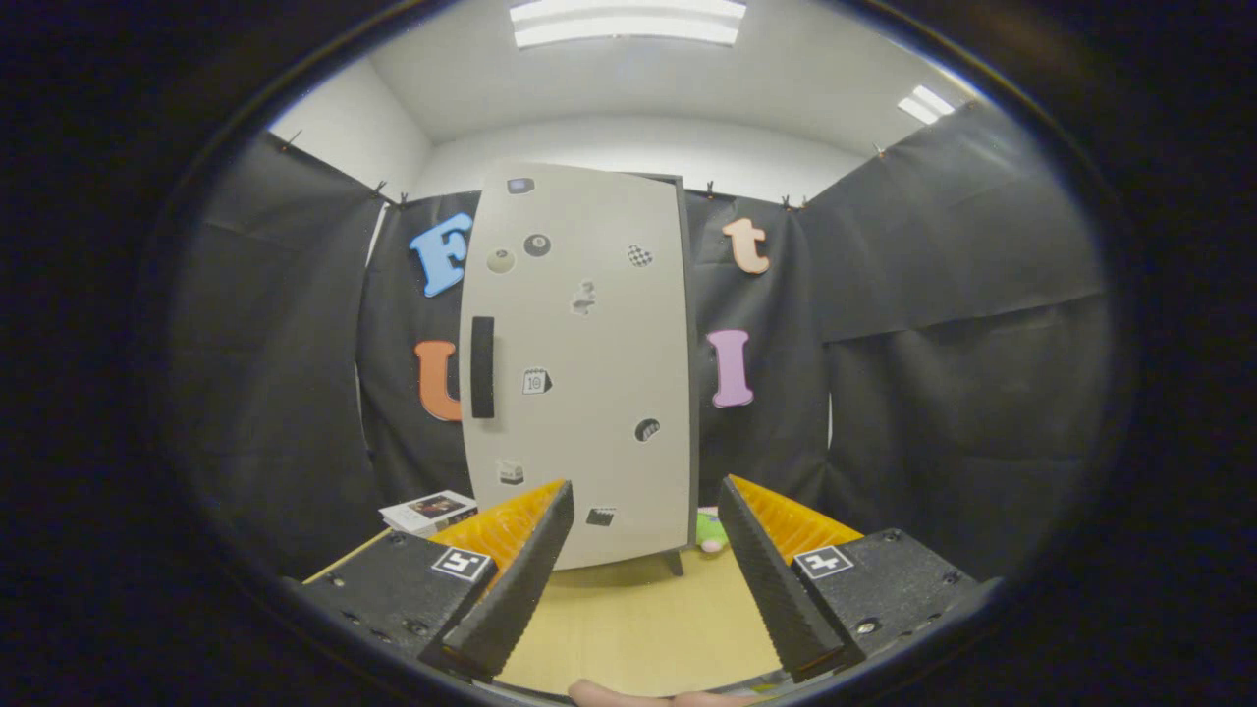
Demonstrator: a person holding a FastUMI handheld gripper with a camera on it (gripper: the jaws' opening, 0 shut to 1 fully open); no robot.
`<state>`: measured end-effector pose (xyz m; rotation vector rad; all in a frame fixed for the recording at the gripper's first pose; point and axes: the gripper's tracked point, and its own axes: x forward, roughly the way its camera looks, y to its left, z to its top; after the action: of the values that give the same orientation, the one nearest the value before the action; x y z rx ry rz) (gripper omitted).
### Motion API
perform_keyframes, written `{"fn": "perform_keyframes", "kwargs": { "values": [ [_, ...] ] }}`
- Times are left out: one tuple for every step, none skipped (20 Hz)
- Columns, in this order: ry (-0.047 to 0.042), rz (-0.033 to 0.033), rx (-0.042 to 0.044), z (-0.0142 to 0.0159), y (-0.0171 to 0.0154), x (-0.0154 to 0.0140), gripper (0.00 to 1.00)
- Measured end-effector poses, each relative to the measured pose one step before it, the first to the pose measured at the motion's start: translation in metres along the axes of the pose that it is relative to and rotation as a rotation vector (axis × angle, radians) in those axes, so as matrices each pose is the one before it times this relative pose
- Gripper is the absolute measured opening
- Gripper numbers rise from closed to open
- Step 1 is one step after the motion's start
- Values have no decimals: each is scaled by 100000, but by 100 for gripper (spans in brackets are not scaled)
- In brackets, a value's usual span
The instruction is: Open the shoe cabinet door, grab the shoes and put them into the shoe cabinet, then close the shoe cabinet door.
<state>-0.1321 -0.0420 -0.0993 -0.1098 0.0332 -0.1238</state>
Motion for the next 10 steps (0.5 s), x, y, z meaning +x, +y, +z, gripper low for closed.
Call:
{"fn": "perform_keyframes", "kwargs": {
  "values": [
    [-997,-930,438,277,-326,-350,97],
    [-263,-1349,433,147,-436,-214,97],
    [-313,-939,636,87,-303,-137,97],
    [-144,-661,275,97,-172,-131,97],
    [-240,-302,-381,112,-103,-21,97],
    [-652,-145,-431,198,43,-147,97],
    [-458,344,-219,57,124,-82,97],
    [-139,741,283,-8,191,-78,97],
    [-75,601,11,12,309,-185,97],
    [-11,535,-357,2,202,-193,97]
  ]
}}
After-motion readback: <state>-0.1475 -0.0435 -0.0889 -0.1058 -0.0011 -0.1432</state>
